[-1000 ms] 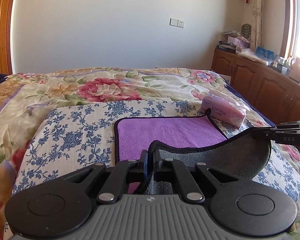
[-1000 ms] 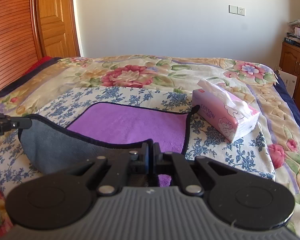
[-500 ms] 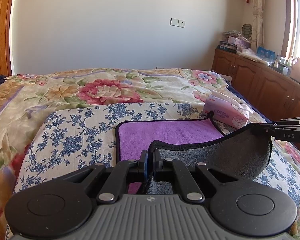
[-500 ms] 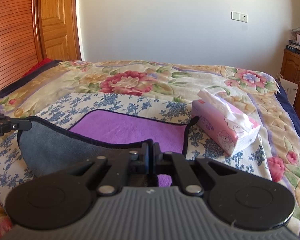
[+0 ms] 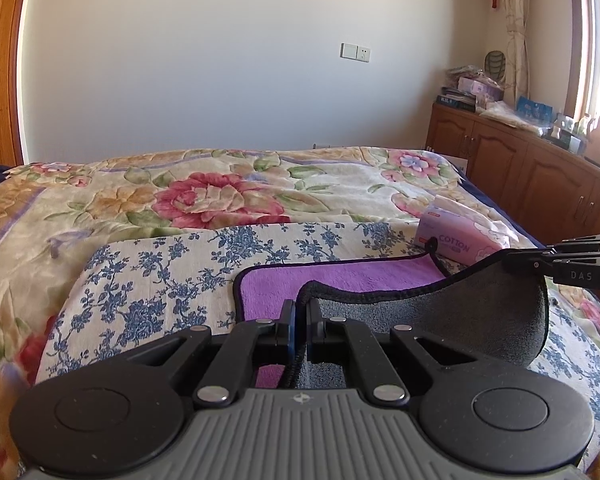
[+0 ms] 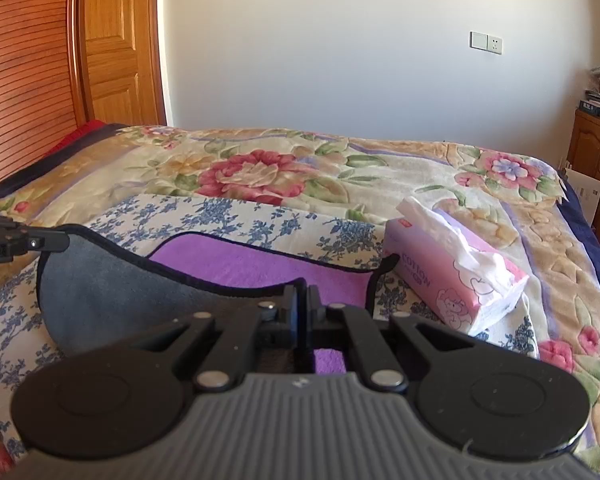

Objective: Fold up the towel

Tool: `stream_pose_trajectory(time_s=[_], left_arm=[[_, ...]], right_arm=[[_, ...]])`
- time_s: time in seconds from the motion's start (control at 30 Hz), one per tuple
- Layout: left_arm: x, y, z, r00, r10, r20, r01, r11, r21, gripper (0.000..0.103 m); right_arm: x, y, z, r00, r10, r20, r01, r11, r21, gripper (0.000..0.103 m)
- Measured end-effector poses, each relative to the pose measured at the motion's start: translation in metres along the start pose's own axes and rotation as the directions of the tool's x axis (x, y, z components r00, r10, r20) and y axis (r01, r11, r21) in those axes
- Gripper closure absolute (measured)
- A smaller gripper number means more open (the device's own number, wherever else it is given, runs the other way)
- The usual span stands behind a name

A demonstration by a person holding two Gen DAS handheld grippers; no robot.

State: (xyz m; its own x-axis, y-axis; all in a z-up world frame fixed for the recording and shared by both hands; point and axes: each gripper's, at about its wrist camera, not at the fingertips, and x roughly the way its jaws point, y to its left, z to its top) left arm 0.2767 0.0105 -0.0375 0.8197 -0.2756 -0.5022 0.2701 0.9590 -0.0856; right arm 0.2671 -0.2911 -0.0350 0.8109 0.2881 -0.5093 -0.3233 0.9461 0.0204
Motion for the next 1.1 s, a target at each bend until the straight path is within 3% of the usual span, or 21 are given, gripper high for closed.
stream_pose_trajectory(time_s=[0.67, 1.1], left_arm=[[0.030, 0.001, 0.019, 1.000, -0.001, -0.004, 0.001, 0.999, 0.037, 0.097], [0.041, 0.001, 0.036, 0.998, 0.034, 0.045, -0.036, 0.998, 0.046, 0.097]], right_arm=[[0.013, -0.013, 0.018, 0.999, -0.012, 0.044, 0.013, 0.999, -0.032, 0.098], [0.022, -0.022, 0.030, 0.998, -0.032, 0.062, 0.036, 0.998, -0.060, 0.098]])
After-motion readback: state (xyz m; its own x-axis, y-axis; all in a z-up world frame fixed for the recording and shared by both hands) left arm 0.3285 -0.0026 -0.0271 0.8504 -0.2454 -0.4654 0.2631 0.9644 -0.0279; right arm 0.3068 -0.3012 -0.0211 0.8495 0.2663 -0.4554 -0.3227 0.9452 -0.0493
